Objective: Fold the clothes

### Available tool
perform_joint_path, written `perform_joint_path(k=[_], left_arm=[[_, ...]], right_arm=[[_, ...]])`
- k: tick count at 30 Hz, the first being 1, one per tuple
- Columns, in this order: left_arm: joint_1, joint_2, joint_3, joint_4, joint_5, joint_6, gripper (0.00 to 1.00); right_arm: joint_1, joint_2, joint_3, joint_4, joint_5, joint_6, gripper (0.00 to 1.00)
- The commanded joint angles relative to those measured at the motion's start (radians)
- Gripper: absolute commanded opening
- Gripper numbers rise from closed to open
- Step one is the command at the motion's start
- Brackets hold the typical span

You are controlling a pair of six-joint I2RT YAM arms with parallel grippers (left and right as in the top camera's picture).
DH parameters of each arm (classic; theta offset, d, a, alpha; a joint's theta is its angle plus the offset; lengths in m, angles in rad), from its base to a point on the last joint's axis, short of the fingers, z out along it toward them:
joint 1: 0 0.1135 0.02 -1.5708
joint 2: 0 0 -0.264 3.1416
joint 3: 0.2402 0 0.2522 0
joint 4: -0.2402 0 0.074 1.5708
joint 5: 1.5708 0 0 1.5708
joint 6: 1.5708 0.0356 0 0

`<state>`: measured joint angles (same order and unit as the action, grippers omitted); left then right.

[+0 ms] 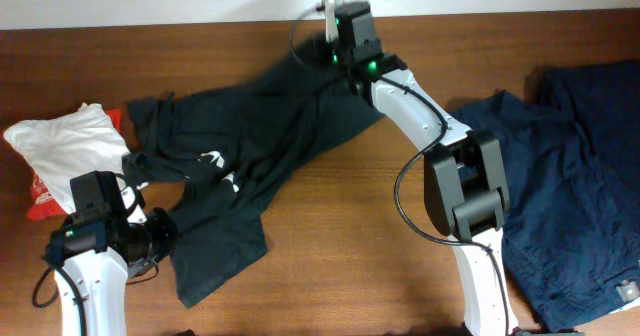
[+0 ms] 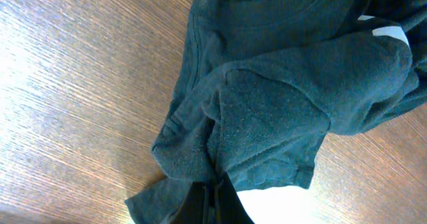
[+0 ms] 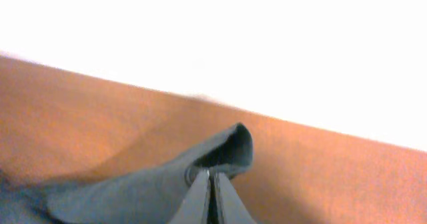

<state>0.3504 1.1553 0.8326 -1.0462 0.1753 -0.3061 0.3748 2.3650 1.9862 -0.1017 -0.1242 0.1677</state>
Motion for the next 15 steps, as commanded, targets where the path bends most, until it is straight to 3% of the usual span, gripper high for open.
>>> perform_joint_path(k=[1, 2, 4, 8, 11, 15], left_arm=[[0.008, -0.010, 0.013, 0.002, 0.000, 0.009, 0.01], [0.008, -0.010, 0.013, 0.004, 0.000, 0.009, 0.01], [0.008, -0.010, 0.013, 0.013, 0.000, 0.009, 0.01], [0.008, -0.010, 0.013, 0.018, 0.000, 0.009, 0.01], [0.008, -0.010, 0.013, 0.030, 0.000, 0.009, 0.01], [0.008, -0.010, 0.013, 0.043, 0.000, 0.009, 0.01]], right_arm=[[0.003, -0.006, 0.089, 0.023, -0.003, -0.005, 0.81], [0.003, -0.006, 0.089, -0.036, -0.002, -0.006, 0.98], [-0.003, -0.006, 0.088, -0.246, 0.047, -0.018, 0.99], [-0.040, -0.006, 0.088, -0.490, 0.235, -0.017, 0.99], [-0.121, -0.002, 0.087, -0.599, 0.153, 0.059, 0.99], [-0.214, 0.005, 0.065, -0.602, -0.180, 0.059, 0.71]])
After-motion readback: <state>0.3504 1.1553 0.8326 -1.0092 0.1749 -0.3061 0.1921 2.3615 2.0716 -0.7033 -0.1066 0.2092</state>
